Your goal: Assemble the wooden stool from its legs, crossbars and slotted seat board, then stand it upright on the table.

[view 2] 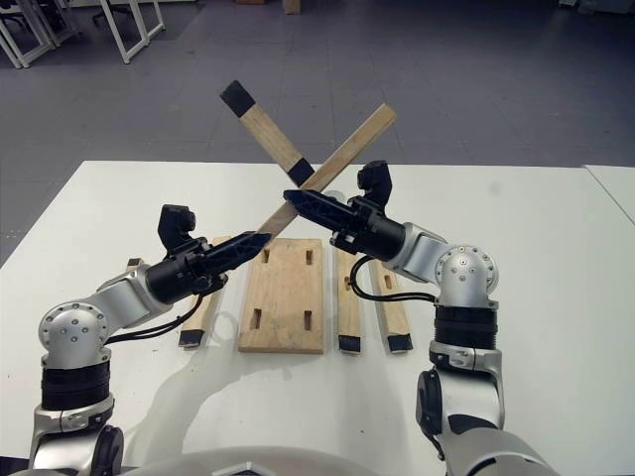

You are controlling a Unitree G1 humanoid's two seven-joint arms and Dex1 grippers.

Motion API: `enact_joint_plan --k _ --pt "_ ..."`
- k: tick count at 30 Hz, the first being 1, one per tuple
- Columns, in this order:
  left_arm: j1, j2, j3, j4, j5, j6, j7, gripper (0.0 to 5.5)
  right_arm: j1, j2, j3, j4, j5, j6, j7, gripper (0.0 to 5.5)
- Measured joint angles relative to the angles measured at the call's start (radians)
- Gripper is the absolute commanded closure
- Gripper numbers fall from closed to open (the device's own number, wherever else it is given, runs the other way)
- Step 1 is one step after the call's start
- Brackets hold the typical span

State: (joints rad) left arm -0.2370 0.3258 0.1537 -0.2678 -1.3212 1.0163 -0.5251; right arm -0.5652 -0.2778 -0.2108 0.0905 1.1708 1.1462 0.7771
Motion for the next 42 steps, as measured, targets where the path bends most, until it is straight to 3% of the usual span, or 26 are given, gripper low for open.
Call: enact_joint_plan --k 5,12,16,20,22,24,26,29,33,36,42 --pt "0.000 0.003 0.000 0.000 -0.002 0.000 -0.001 3.44 0.000 0.000 0.000 0.000 0.003 0.000 0.003 3.46" --pt "0.000 0.036 0.000 -0.014 0.007 -0.011 -0.057 2.25 -0.010 -0.007 -0.006 0.007 0.012 0.013 0.005 3.47" --pt "-0.006 0.070 0.057 -0.010 0.005 -0.046 -0.096 2.21 -0.011 -0.017 -0.009 0.019 0.009 0.014 -0.003 3.47" --pt "-0.085 0.167 0.179 0.085 0.055 -0.131 -0.098 2.21 -0.001 -0.064 -0.002 0.010 0.001 0.029 0.015 3.47" --pt "-0.098 0.210 0.183 0.092 0.119 -0.159 -0.120 2.21 0.035 -0.093 0.016 -0.003 -0.031 0.032 0.034 3.47" --pt "-0.068 0.285 0.100 0.046 0.269 -0.196 -0.142 2.21 0.065 -0.128 0.040 -0.004 -0.100 -0.014 0.054 3.47" --pt "0.016 0.358 -0.076 -0.045 0.493 -0.251 -0.149 2.21 0.072 -0.163 0.045 0.019 -0.194 -0.113 0.065 3.47" --pt "0.073 0.367 -0.336 -0.126 0.764 -0.354 -0.137 2.21 0.058 -0.171 0.083 0.054 -0.342 -0.294 0.093 3.47" --pt "0.071 0.389 -0.524 -0.134 0.998 -0.428 -0.149 2.21 0.013 -0.176 0.159 0.097 -0.472 -0.440 0.175 3.47" --pt "0.070 0.437 -0.584 -0.123 1.121 -0.443 -0.168 2.21 0.011 -0.169 0.195 0.122 -0.537 -0.514 0.204 3.47" --pt "0.071 0.444 -0.600 -0.112 1.201 -0.474 -0.202 2.21 -0.008 -0.154 0.229 0.219 -0.625 -0.622 0.249 3.47"
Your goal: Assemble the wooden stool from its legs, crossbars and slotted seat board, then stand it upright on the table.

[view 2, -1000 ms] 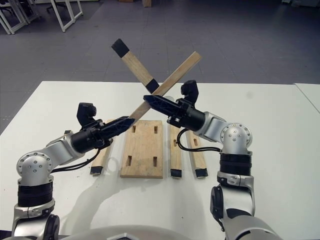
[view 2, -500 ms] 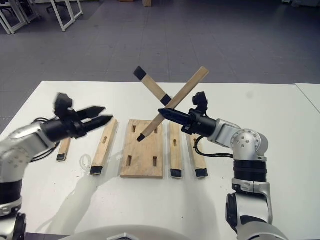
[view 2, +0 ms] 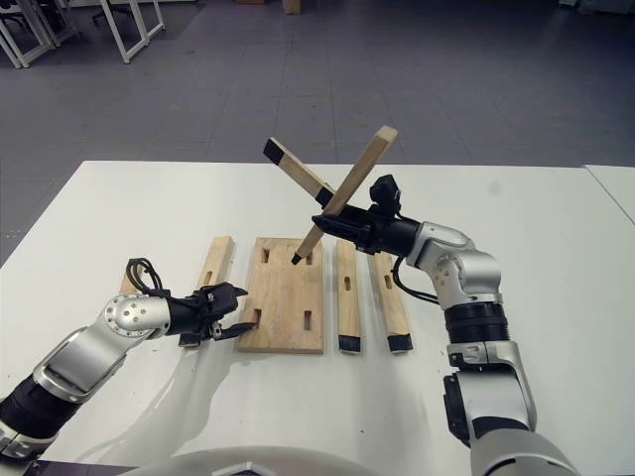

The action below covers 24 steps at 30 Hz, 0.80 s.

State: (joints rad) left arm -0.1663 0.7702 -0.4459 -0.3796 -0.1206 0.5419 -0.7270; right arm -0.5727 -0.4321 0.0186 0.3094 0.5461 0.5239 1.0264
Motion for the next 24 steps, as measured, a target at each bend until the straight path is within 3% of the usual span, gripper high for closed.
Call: enact_joint_plan --k 10,24 --pt "0.055 0.095 0.059 -0.011 0.029 -0.042 -0.066 2.21 -0.047 0.001 0.035 0.134 -0.110 -0.124 0.099 3.47" --pt "0.012 0.101 0.084 0.092 0.098 -0.114 -0.121 2.21 -0.081 0.024 0.072 0.248 -0.161 -0.175 0.190 3.47"
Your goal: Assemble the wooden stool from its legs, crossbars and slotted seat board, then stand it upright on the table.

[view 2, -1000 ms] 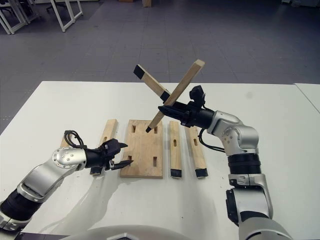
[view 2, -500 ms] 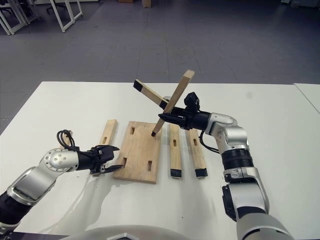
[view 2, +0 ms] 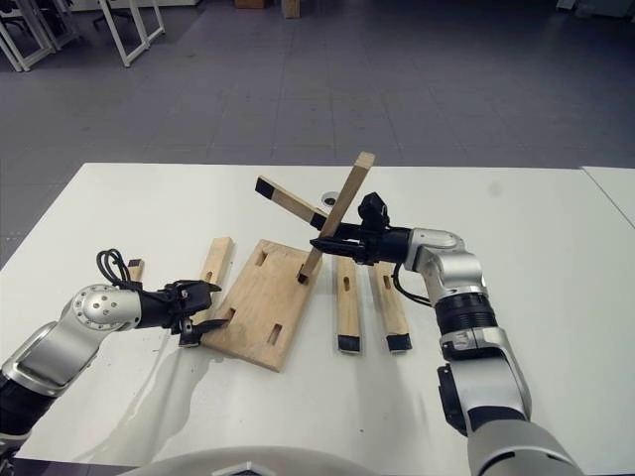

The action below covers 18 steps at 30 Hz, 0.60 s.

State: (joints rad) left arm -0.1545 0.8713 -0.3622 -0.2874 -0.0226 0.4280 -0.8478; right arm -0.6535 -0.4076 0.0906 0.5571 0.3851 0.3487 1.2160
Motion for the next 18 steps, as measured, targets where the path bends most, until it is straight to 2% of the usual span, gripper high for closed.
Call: enact_joint_plan --k 12,15,18 --pt "-0.014 -0.025 -0.014 0.010 0.048 0.001 -0.007 2.21 -0.117 0.048 0.033 0.261 -0.078 -0.147 0.019 3.47" --pt "-0.011 -0.037 -0.010 0.008 0.051 0.007 -0.006 2.21 -0.090 0.049 0.056 0.216 -0.108 -0.198 0.015 3.47" --pt "0.000 -0.043 -0.003 -0.008 0.054 0.025 0.003 2.21 0.028 0.042 0.070 0.049 -0.112 -0.225 -0.039 3.48"
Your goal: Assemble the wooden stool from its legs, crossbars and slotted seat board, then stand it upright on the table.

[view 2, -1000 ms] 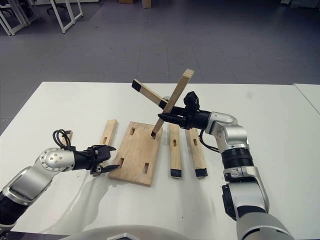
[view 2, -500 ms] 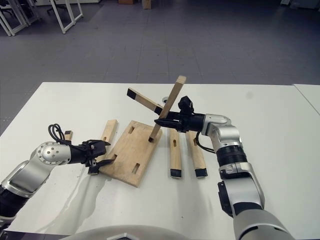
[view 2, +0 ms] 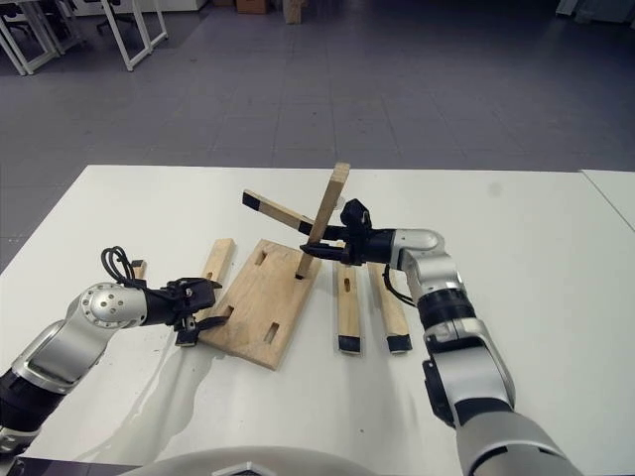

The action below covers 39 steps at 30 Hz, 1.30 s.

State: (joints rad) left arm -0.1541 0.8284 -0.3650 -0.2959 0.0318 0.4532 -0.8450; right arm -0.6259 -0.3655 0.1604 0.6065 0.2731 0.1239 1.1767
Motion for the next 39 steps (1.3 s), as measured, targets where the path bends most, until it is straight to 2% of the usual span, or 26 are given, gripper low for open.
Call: enact_joint_plan --k 4,9,16,22,33,39 --pt "0.027 -0.010 0.017 -0.024 0.006 0.020 0.009 2.21 0.109 -0.006 0.009 -0.146 -0.003 -0.030 -0.071 3.48" --pt "0.030 -0.038 0.024 -0.024 0.021 0.046 0.034 2.21 0.130 0.008 0.030 -0.133 -0.006 -0.121 -0.133 3.48" --pt "0.030 -0.057 0.038 -0.024 0.033 0.049 0.058 2.21 0.020 0.004 0.071 0.009 -0.006 -0.133 -0.147 3.48" --pt "0.030 -0.089 0.028 -0.029 0.023 0.041 0.051 2.21 -0.106 0.005 0.081 0.137 -0.002 0.010 -0.137 3.48" --pt "0.030 -0.102 0.028 -0.027 0.026 0.043 0.051 2.21 -0.189 0.012 0.081 0.280 0.007 0.034 -0.084 3.48" --pt "0.030 -0.105 0.029 -0.026 0.027 0.043 0.051 2.21 -0.191 0.012 0.082 0.284 0.007 0.030 -0.082 3.48"
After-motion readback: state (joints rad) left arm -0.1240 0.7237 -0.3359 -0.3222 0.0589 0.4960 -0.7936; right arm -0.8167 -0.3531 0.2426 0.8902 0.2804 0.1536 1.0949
